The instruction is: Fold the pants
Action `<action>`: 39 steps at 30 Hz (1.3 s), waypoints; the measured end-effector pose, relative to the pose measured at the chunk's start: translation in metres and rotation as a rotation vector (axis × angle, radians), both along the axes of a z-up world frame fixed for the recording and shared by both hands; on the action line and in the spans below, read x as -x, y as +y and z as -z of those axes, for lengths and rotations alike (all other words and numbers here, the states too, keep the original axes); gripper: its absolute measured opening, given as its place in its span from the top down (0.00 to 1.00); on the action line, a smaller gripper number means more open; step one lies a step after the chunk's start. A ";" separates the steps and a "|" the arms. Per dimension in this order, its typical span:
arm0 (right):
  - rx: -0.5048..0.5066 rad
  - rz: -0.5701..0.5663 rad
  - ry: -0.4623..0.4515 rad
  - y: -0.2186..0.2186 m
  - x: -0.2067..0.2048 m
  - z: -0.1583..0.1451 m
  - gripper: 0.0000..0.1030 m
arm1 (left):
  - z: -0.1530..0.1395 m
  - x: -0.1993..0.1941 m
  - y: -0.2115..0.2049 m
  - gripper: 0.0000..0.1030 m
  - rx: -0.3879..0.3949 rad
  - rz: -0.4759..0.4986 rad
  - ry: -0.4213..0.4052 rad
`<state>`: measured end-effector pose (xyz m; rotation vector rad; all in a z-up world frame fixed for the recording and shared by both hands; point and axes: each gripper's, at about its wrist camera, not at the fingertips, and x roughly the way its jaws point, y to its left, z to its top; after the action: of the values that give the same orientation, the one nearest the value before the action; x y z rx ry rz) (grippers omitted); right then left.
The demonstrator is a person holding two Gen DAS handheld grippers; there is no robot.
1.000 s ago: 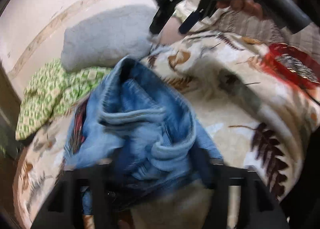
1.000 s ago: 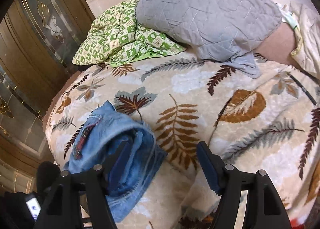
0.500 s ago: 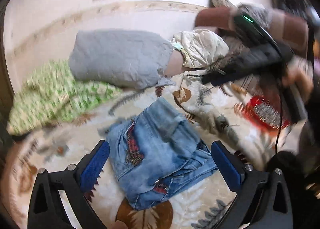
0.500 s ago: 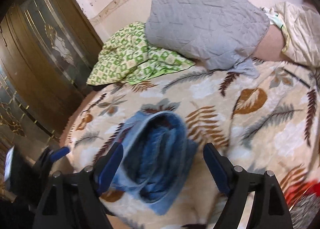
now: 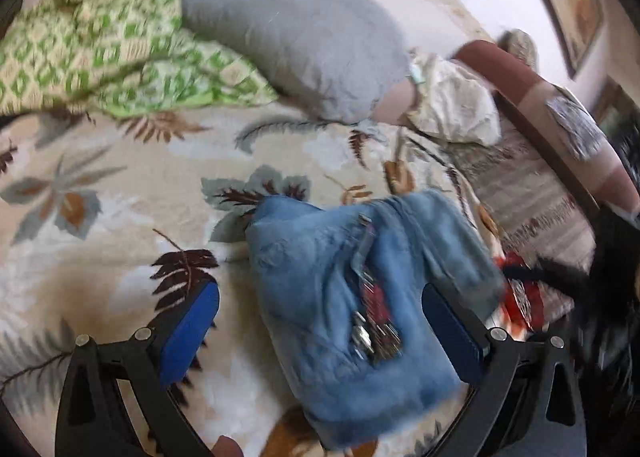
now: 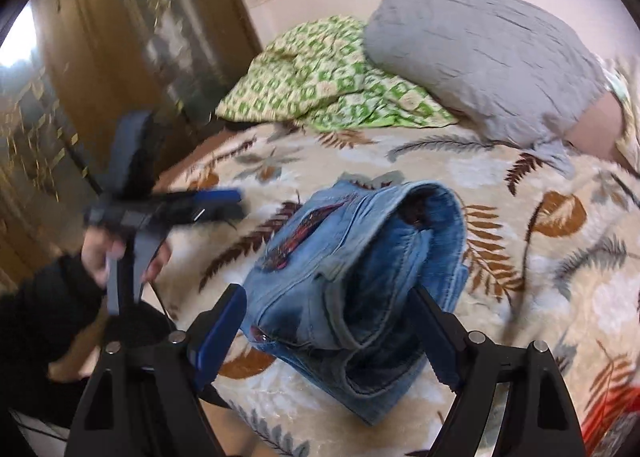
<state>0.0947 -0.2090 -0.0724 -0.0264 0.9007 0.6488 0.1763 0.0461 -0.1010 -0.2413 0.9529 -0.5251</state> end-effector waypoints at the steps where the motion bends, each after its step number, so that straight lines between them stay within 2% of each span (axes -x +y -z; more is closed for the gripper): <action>1: 0.013 -0.006 0.008 0.005 -0.002 0.005 0.18 | 0.005 -0.007 -0.001 0.02 0.006 -0.010 0.020; 7: 0.016 -0.011 0.052 0.017 -0.010 0.023 0.20 | 0.039 -0.047 -0.010 0.02 0.101 -0.020 0.176; 9: 0.031 -0.014 0.057 0.020 -0.013 0.026 0.36 | 0.046 -0.052 -0.013 0.02 0.112 -0.028 0.197; 11: 0.056 -0.017 0.067 0.023 -0.015 0.029 0.63 | 0.049 -0.055 -0.014 0.02 0.131 -0.034 0.203; 13: 0.080 -0.008 0.082 0.022 -0.018 0.033 0.68 | 0.051 -0.057 -0.014 0.02 0.146 -0.039 0.214; 14: 0.085 -0.006 0.085 0.021 -0.017 0.034 0.73 | 0.052 -0.059 -0.015 0.07 0.152 -0.037 0.222; 15: 0.087 -0.005 0.084 0.018 -0.016 0.034 0.74 | 0.052 -0.060 -0.015 0.14 0.150 -0.038 0.227; 16: 0.088 0.000 0.078 0.015 -0.015 0.034 0.76 | 0.051 -0.061 -0.015 0.16 0.142 -0.043 0.230; 17: 0.087 0.004 0.073 0.013 -0.013 0.033 0.77 | 0.050 -0.061 -0.017 0.24 0.131 -0.044 0.232; 18: 0.085 0.005 0.065 0.011 -0.010 0.031 0.78 | 0.047 -0.061 -0.018 0.36 0.095 -0.051 0.227; 24: 0.093 0.044 0.030 -0.003 0.009 0.026 0.81 | 0.030 -0.049 -0.026 0.46 0.027 -0.014 0.160; 28: 0.034 0.108 0.072 -0.021 0.015 0.041 0.81 | 0.025 -0.044 -0.040 0.48 -0.052 0.017 0.134; 34: -0.103 0.223 0.165 -0.044 0.005 0.095 0.82 | 0.041 -0.051 -0.061 0.47 -0.184 0.021 0.148; 36: -0.131 0.247 0.154 -0.048 0.002 0.106 0.82 | 0.049 -0.052 -0.066 0.47 -0.239 0.021 0.138; 39: -0.135 0.255 0.145 -0.049 0.001 0.109 0.83 | 0.058 -0.053 -0.066 0.45 -0.241 0.006 0.146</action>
<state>0.0938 -0.2580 -0.1812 0.2555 0.9790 0.4752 0.2296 -0.0196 -0.1591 -0.0606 1.1487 -0.3973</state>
